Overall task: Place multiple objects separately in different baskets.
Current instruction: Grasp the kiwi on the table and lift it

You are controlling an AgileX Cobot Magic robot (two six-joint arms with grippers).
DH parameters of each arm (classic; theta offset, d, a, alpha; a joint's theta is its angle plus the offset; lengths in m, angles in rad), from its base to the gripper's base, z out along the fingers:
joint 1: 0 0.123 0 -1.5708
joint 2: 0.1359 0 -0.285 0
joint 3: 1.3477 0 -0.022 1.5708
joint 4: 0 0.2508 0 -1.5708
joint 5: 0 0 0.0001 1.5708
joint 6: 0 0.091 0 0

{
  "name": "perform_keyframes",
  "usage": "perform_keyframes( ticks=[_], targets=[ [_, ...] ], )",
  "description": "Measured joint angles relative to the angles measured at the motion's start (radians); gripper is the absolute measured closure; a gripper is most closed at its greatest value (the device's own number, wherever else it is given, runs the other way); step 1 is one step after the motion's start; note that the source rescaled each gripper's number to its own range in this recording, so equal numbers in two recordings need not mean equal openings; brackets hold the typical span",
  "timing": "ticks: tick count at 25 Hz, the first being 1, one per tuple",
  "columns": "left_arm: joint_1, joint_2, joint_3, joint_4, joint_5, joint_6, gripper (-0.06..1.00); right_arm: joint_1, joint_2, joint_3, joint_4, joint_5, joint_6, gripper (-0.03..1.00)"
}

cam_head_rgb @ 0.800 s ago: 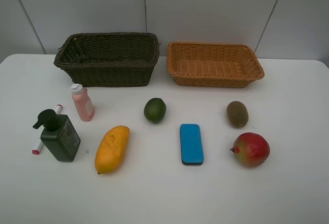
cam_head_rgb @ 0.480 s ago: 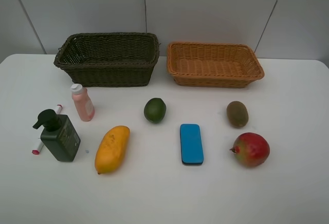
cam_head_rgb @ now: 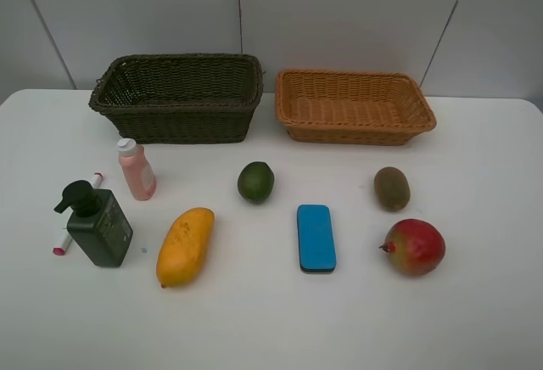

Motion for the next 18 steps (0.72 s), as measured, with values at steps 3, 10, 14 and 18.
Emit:
perform_keyframes(
  ticks=[3,10,14,18],
  targets=[
    [0.000,0.000,0.000,0.000,0.000,0.000,-0.05,0.000,0.000,0.000,0.000,0.000,0.000,-0.03],
    [0.000,0.000,0.000,0.000,0.000,0.000,-0.05,0.000,0.000,0.000,0.000,0.000,0.000,-0.03],
    [0.000,0.000,0.000,0.000,0.000,0.000,-0.05,0.000,0.000,0.000,0.000,0.000,0.000,-0.03],
    [0.000,0.000,0.000,0.000,0.000,0.000,-0.05,0.000,0.000,0.000,0.000,0.000,0.000,-0.03]
  ],
)
